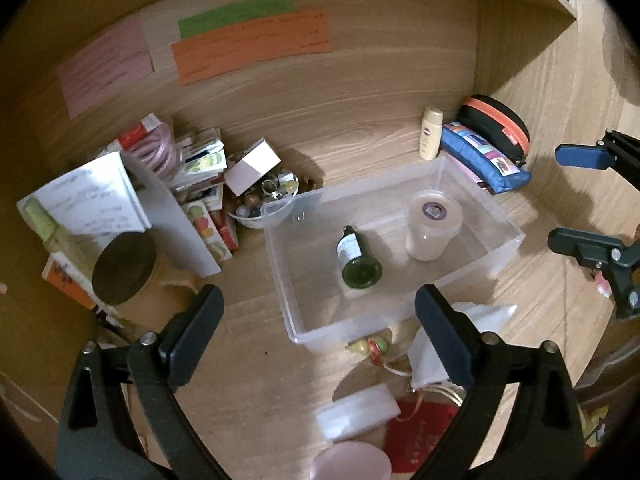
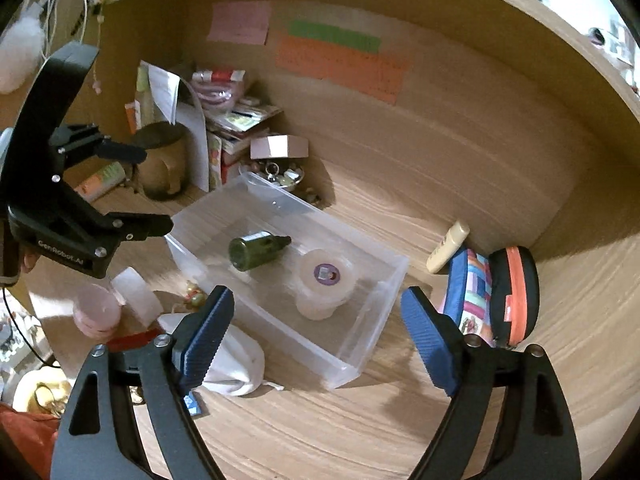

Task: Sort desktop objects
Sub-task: 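Grasp the white drawstring pouch with the right gripper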

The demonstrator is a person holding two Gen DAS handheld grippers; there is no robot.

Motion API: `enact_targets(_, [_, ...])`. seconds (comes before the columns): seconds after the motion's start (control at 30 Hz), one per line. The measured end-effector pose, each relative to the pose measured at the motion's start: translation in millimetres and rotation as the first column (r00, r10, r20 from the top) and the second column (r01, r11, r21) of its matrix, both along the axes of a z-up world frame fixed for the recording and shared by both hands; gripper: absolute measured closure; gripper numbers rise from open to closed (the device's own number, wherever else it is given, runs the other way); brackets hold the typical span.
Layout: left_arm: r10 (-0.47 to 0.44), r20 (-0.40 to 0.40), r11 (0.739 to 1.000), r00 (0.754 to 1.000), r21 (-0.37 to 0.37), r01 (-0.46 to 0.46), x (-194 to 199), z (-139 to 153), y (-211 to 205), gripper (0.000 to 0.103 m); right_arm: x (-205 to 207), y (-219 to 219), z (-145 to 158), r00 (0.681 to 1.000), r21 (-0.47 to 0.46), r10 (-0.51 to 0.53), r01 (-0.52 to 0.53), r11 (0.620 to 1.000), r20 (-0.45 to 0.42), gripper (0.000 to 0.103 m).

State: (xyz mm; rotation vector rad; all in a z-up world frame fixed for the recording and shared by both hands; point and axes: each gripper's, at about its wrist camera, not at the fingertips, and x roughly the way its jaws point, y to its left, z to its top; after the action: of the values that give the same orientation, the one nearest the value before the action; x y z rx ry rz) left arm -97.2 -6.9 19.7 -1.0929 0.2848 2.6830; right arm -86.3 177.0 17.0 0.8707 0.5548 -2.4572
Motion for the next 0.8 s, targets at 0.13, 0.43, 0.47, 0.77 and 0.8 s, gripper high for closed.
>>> enact_targets(0.13, [0.012, -0.016, 1.000, 1.000, 0.010, -0.012, 13.9, -0.5, -4.4, 0.005, 6.5, 5.8, -3.6, 1.000, -0.065, -0.006, 0.007, 0.998, 0.006, 0.016])
enact_targets(0.43, [0.036, -0.009, 0.998, 0.999, 0.060, -0.036, 39.9, -15.5, -22.9, 0.004, 22.1, 19.7, -19.8, 0.999, -0.167, -0.029, 0.032, 0.985, 0.022, 0.005])
enact_targets(0.47, [0.035, 0.002, 0.997, 0.999, 0.066, -0.035, 41.0, -19.9, -24.6, 0.004, 24.0, 20.0, -22.8, 0.999, -0.169, -0.026, 0.030, 0.985, 0.026, 0.005])
enact_targets(0.77, [0.017, 0.105, 0.995, 0.994, 0.100, -0.028, 47.5, -61.4, -29.3, 0.004, 30.7, 9.7, -56.6, 0.995, -0.143, -0.003, 0.017, 0.990, 0.095, 0.005])
enact_targets(0.8, [0.012, 0.120, 0.995, 0.993, 0.101, -0.024, 47.3, -66.5, -28.2, 0.004, 30.5, 7.3, -61.1, 0.995, -0.138, -0.001, 0.015, 0.990, 0.104, 0.005])
